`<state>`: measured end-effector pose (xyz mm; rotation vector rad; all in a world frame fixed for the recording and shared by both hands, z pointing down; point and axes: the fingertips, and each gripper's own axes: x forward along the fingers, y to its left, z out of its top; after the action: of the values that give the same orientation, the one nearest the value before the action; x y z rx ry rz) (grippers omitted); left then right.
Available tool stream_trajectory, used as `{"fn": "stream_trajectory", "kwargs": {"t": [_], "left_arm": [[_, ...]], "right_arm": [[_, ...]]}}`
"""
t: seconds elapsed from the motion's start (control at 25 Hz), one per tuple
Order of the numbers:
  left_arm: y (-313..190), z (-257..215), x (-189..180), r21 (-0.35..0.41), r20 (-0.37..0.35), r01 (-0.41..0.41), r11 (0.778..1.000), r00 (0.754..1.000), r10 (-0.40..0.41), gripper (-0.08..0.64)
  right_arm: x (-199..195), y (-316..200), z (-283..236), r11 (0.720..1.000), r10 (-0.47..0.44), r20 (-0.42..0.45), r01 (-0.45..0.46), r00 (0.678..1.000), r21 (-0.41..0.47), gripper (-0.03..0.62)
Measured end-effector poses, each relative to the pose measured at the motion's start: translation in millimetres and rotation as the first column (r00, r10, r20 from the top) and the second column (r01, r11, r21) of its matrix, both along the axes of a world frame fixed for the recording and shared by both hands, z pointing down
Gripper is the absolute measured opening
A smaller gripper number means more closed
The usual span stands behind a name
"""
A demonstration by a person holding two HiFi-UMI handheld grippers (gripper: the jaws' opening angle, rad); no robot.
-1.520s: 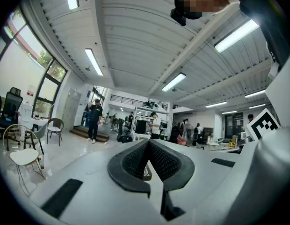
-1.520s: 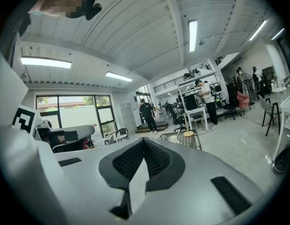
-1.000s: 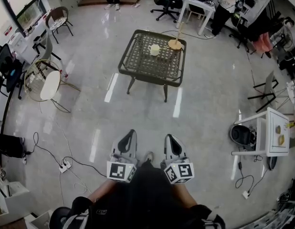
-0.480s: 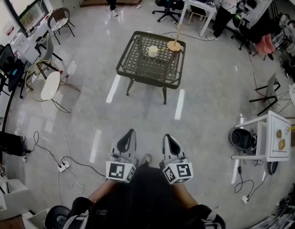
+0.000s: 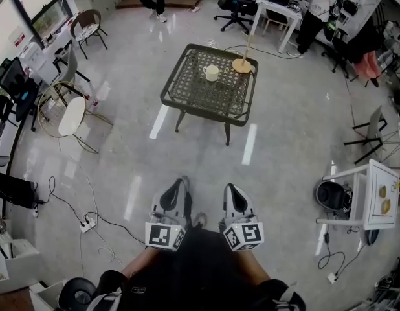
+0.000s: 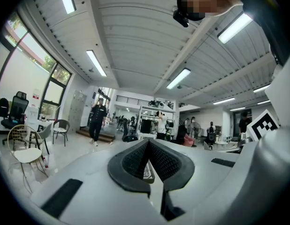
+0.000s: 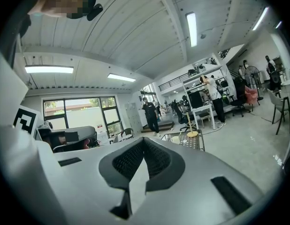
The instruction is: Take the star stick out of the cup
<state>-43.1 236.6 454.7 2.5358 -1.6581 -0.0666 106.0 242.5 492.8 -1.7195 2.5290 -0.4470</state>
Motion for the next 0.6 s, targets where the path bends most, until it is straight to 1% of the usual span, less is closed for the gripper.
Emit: {"fn": "stream_trajectory", "kwargs": {"t": [0.16, 0.44, 0.6], "left_arm": [[-34, 4, 2, -0.007, -0.009, -0.004, 1.0, 1.0, 0.004, 0.015], [-118, 8, 2, -0.005, -0.027, -0.026, 1.0, 0.999, 0.026, 0.015], [-171, 4, -8, -0.006, -0.035, -0.04, 0.999, 0.999, 0.04, 0.015]], "right_arm": [[0, -34, 3, 1.0, 0.002, -0.003, -0.002, 1.0, -0.005, 0.009], [-3, -113, 5, 1.0, 0.014, -0.022, -0.015, 1.0, -0.013, 0.009], [-12, -166, 0, 0.999, 0.032, -0.031, -0.033, 0.999, -0.011, 0.009]]}}
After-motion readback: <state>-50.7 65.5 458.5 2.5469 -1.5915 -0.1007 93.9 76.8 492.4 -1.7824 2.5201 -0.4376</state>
